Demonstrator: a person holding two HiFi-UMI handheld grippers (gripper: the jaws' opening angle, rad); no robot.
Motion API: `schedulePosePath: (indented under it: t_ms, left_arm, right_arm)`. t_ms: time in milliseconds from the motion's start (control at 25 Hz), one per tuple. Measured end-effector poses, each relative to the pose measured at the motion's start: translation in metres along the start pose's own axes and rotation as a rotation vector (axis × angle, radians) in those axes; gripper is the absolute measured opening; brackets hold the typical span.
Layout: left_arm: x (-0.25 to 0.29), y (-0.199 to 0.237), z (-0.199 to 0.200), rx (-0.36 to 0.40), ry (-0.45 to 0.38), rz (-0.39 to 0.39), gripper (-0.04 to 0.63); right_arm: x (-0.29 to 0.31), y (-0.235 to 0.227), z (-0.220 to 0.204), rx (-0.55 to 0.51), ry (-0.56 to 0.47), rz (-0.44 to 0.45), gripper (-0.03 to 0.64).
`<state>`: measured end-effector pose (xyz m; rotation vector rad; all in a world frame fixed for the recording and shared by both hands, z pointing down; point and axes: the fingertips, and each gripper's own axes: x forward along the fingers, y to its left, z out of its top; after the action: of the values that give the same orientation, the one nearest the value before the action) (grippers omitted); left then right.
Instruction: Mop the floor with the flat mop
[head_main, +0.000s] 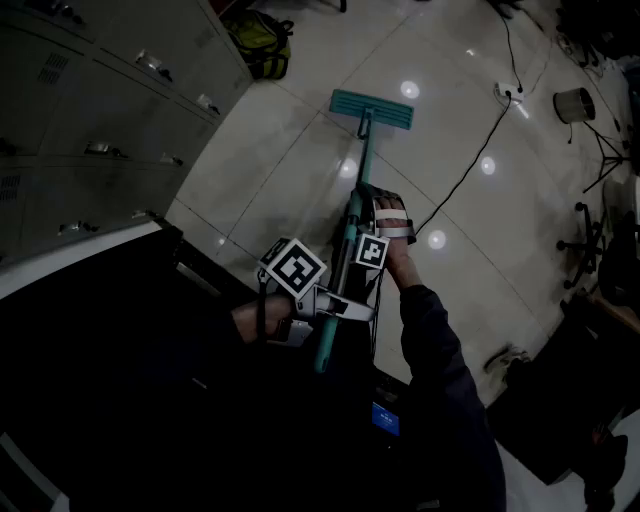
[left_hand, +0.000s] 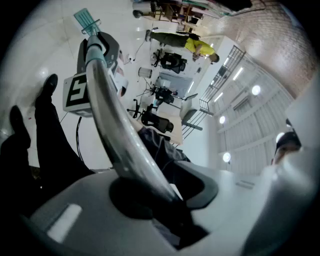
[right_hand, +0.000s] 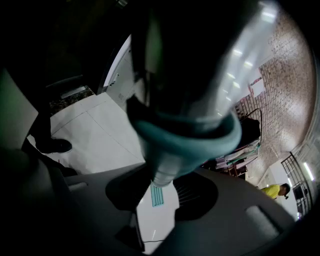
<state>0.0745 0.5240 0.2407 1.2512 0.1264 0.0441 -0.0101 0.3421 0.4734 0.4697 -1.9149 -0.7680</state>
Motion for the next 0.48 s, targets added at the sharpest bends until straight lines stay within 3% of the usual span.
schedulePosePath:
  t_ms: [280,480]
  left_arm:
    - [-0.005,0.106,0.073,0.023,0.039,0.066,0.133]
    - [-0.001,0.147,0.1,0.016,0.06,0.09,0.135]
  right_arm:
    - [0.097,0.046,-0.059,0.055,0.016,0.018,0.143]
    - [0.131,0.07,-0.089,0.083,0.029,0.027,0.143]
